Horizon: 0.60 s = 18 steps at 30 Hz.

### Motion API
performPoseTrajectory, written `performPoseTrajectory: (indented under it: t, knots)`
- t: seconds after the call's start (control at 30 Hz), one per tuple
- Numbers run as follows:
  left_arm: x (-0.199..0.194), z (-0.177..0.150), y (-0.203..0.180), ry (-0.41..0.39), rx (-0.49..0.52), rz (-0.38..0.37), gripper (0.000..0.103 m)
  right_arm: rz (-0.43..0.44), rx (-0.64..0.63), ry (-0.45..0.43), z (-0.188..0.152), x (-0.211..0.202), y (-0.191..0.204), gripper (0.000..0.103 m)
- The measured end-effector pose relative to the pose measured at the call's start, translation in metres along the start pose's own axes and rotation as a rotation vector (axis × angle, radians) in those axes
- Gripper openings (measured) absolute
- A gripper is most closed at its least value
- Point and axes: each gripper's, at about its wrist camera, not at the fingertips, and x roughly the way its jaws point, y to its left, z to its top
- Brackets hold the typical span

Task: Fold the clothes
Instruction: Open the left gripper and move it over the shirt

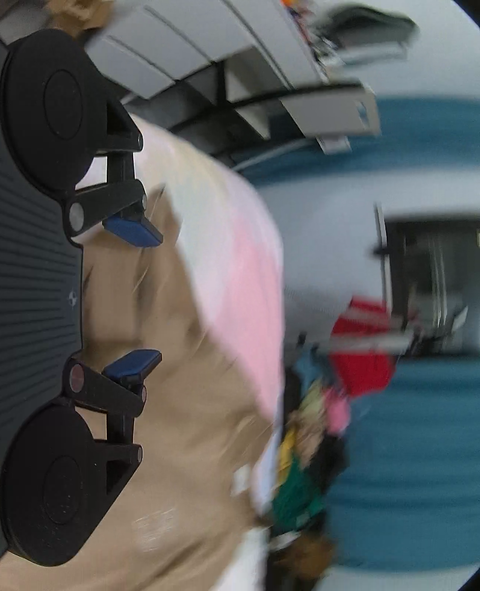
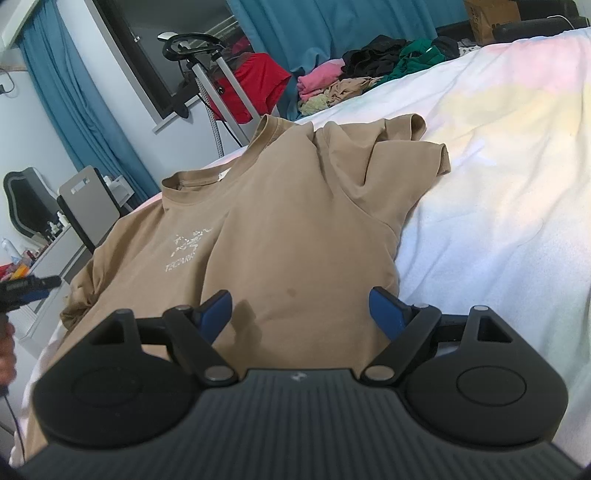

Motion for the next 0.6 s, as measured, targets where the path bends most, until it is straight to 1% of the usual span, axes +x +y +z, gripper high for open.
performPoseTrajectory:
  t: [0.03,0.1,0.13,0.17,0.2,0.23,0.3,0.37,0.43,0.53,0.57,0.6]
  knots:
    - [0.001,-0.004,-0.015,0.006,0.048,0.000,0.067,-0.001,-0.002,0.000,0.000,0.000,0.000,0.084]
    - [0.013,-0.011,-0.040,0.035,0.118,0.058,0.067,-0.002,-0.003,0.001,0.000,-0.001,0.001,0.084]
    - [0.022,-0.012,-0.045,0.063,0.112,0.099,0.064,-0.002,-0.002,0.002,0.000,-0.002,0.001,0.084]
    - [0.031,-0.013,-0.050,0.091,0.105,0.140,0.059,-0.002,-0.001,0.003,-0.001,-0.002,0.001,0.084]
    - [0.040,-0.014,-0.055,0.118,0.098,0.181,0.043,-0.002,0.000,0.003,-0.001,-0.003,0.001,0.083]
    - [0.042,-0.014,-0.048,0.118,0.035,0.169,0.028,-0.002,0.001,0.004,-0.001,-0.004,0.001,0.083]
    - [0.031,-0.013,-0.030,0.073,-0.114,0.128,0.013,-0.001,0.005,0.004,0.000,-0.005,0.000,0.083]
    - [0.014,-0.015,-0.004,0.026,-0.293,0.099,0.013,0.002,0.011,0.005,0.000,-0.004,-0.001,0.082]
    - [0.000,-0.022,0.030,-0.015,-0.485,0.049,0.012,0.006,0.017,0.005,0.000,-0.004,-0.001,0.083]
    - [-0.006,-0.033,0.065,-0.001,-0.607,0.122,0.011,0.008,0.017,0.006,0.001,-0.003,-0.001,0.084]
    - [-0.011,-0.033,0.062,0.004,-0.582,0.134,0.012,0.009,0.020,0.006,0.001,-0.004,-0.002,0.084]
    - [-0.016,-0.034,0.058,0.010,-0.555,0.145,0.015,0.010,0.022,0.006,0.001,-0.004,-0.002,0.084]
